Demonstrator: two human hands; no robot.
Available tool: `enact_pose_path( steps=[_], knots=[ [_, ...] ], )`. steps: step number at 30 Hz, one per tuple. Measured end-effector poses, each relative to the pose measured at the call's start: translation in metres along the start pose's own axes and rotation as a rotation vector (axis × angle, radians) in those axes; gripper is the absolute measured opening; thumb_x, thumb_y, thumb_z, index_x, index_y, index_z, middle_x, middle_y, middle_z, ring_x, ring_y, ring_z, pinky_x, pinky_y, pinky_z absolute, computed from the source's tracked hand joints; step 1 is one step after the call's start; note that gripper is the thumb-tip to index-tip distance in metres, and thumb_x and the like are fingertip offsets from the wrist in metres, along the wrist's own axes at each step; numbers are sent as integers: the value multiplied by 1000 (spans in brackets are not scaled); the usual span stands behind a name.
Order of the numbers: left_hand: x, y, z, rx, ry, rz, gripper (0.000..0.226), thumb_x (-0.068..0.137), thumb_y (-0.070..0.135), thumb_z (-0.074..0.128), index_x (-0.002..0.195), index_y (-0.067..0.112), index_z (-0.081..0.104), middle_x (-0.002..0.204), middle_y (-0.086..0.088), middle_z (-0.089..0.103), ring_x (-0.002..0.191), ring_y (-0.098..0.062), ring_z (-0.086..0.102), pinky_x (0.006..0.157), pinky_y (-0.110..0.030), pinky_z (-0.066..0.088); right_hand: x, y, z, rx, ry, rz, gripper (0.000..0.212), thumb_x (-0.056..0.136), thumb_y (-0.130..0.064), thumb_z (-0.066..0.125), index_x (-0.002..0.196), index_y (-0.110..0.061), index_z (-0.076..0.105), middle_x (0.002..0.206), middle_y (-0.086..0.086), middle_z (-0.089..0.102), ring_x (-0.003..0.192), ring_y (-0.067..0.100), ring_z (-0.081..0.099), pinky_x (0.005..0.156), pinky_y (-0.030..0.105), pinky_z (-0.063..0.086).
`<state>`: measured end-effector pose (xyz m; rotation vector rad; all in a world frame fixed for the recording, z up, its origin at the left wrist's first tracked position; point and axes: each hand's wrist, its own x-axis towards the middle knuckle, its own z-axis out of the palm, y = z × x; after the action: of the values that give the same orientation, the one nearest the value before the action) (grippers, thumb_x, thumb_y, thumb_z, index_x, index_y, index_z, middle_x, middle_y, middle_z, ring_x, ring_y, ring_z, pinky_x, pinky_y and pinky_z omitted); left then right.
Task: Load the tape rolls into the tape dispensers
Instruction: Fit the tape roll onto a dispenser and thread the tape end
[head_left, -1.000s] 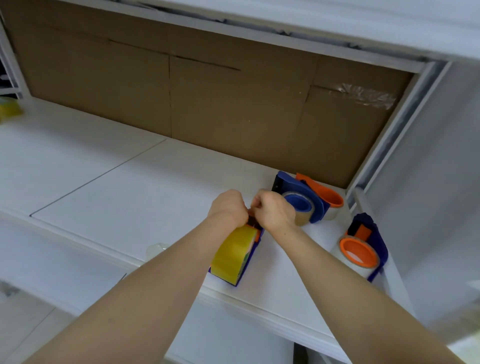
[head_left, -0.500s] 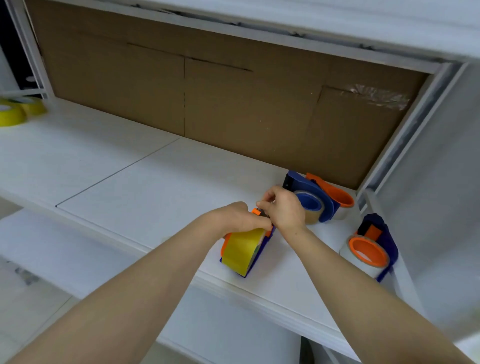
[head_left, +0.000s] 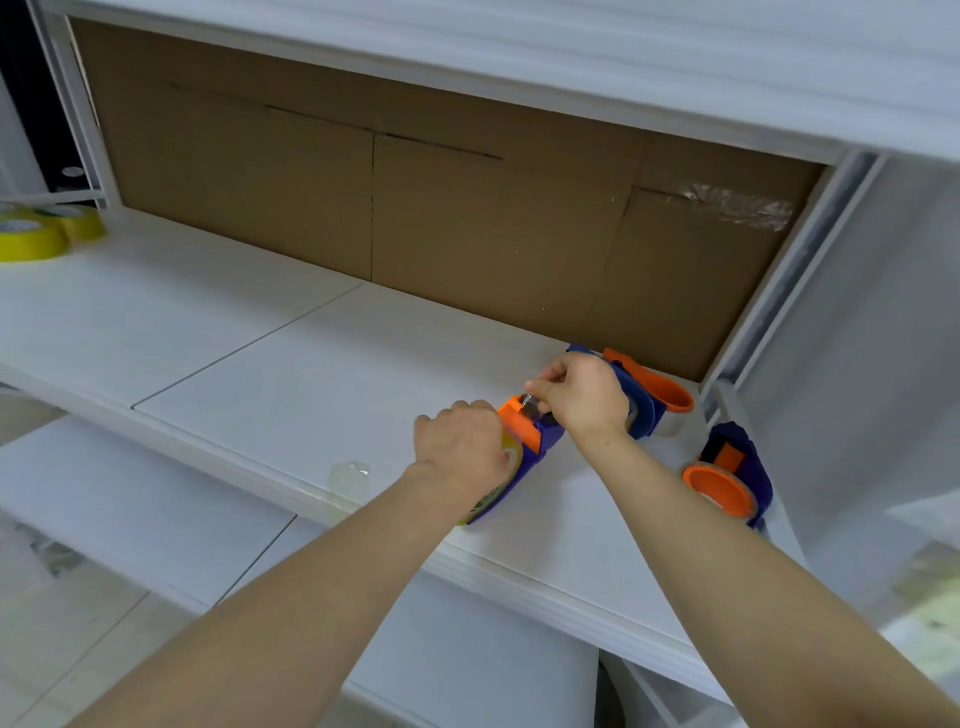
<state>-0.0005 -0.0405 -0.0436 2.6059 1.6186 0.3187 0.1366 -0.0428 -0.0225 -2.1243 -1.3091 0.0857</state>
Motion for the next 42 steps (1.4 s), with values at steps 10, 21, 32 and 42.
enact_pose_path(
  steps=[10,21,32,42],
  knots=[
    [-5,-3,-3,-25,-24,30,38,84,47,50,107,17,49,104,-2,62,97,-23,60,91,-41,33,-1,-3,-16,38,-3,33,19,83,-34,67,87,-16,64,75,2,71,78,19,68,67,32,52],
    [-4,-11,-8,-261,-15,-77,43,81,46,62,114,20,51,109,-1,62,100,-23,60,80,-34,46,-8,-14,-18,-279,90,-246,19,92,-30,54,95,-13,60,94,5,67,88,25,64,71,36,51],
    [-6,-16,-3,-110,10,-32,45,79,56,56,104,18,53,104,-1,64,99,-24,60,85,-37,34,-12,2,0,-3,14,-61,17,88,-30,62,88,-13,60,81,7,69,80,23,65,71,36,52],
    [-5,-14,-10,-86,-2,-1,35,81,51,54,89,19,45,86,1,57,91,-25,61,88,-38,31,-9,8,4,-22,13,-92,17,88,-27,62,91,-11,60,82,0,61,77,17,58,65,28,43]
  ],
)
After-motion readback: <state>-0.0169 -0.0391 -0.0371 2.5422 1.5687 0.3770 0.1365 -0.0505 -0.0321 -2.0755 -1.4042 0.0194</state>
